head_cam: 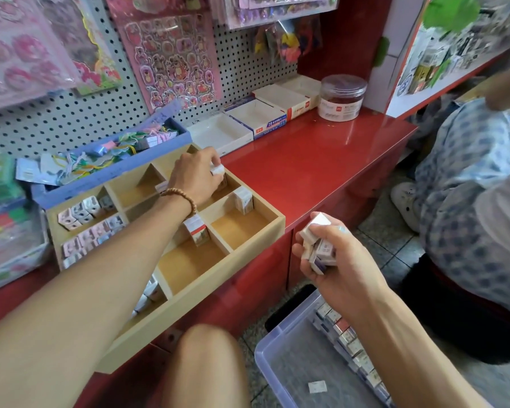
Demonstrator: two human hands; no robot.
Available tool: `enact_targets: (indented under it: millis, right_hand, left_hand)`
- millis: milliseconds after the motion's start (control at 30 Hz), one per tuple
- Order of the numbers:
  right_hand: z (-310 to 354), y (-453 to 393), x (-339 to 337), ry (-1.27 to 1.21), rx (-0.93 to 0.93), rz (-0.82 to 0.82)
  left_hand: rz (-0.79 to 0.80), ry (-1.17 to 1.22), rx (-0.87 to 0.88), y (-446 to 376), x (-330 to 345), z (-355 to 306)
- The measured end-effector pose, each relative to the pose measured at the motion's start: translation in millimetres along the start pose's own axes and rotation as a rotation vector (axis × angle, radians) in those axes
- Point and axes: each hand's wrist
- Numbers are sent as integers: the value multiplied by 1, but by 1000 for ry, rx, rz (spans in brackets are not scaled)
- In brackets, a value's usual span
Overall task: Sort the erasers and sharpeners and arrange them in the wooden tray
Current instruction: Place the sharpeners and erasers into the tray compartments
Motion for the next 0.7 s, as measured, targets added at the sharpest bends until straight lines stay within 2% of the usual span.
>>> enact_targets:
  millis: [100,167,233,300,367,433,600,700]
  right_hand:
    - [-1,2,1,2,-11,24]
    - [-1,4,1,13,-22,36]
    - [-2,6,3,26,-36,51]
    - [-3,8,7,30,-39,66]
    - [-4,9,11,20,-35,76]
    - [-6,11,15,25,-36,95]
    - [-9,17,19,66,-40,148]
    - [-9,17,21,75,-41,167]
  left_hand:
    - [20,-49,-5,-2,-8,1]
    - [-79,-61,-14,2,-20,-1]
    - [-152,91,-4,16,-34,-13]
    - [-26,327,29,38,-45,-32]
    - [221,549,79,63,-52,-49]
    - [376,632,114,82,-53,-61]
    - [361,644,107,100,-49,-74]
    - [372,628,44,102,-51,-77]
Point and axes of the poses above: each hand's wrist, its own y-axis away from the middle knuckle, its own x-axis out of the palm, z = x × y, and after that the axes turned 3 degrees about -z, right-handed
